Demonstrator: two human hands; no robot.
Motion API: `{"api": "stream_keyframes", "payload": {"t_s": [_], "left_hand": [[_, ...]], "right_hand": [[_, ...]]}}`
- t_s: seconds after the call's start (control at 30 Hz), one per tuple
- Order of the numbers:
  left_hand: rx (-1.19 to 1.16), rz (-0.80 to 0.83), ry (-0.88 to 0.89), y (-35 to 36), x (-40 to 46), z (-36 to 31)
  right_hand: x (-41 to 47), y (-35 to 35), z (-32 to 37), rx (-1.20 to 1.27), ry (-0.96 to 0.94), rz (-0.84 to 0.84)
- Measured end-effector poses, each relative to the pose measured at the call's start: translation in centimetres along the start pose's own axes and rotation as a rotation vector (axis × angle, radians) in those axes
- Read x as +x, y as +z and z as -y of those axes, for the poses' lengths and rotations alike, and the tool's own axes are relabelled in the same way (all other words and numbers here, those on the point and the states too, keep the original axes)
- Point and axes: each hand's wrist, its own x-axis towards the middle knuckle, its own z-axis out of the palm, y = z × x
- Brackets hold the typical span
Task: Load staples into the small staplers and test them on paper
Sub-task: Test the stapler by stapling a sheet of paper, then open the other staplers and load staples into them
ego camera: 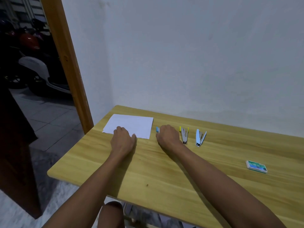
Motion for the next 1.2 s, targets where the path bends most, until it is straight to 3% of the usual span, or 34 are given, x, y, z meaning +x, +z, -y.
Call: {"api": "stream_keyframes", "payload": {"t_s": [0.17,0.4,0.5,0.57,0.63,0.8,0.87,1.03,1.2], "left_hand": [[0.080,0.017,0.025,-0.2,0.6,0.3],[0.099,0.071,0.002,-0.3,1.2,-0.6],[0.113,-0.032,0.093,0.0,1.1,-1.0],[-0.086,-0.122,0.177,0.2,0.8,-2.2],[-0.401,-0.085,0.172,0.1,0.4,-4.2],[-1.123,0.413,-0.011,-0.7,-0.6,-10.5],[-1.257,0.483,-0.081,-0.6,-0.7,-12.3],[-1.422,0.408,-0.183,-0.4,-1.4,-14.2],[-1.090,0.159,0.174,-0.9,-2.2,-14.2]], "right_hand": [[0.6,-2.3,-2.2,0.131,0.114,-0.058],[-1.0,-3.2,-6.0,-0.052,0.159,0.057],[-1.6,-2.7,-6.4,-0.024,0.107,0.047],[-2.0,-3.0,-6.6,0.030,0.083,0.003],[-2.5,-3.4,-6.8,0.070,0.051,-0.061],[-3.9,-4.0,-7.5,0.147,-0.131,-0.255],[-4.5,-4.2,-7.7,0.166,-0.192,-0.302],[-5.6,-3.7,-9.0,0.157,-0.261,-0.398],[-5.8,-4.6,-9.4,0.768,-0.003,-0.346]]}}
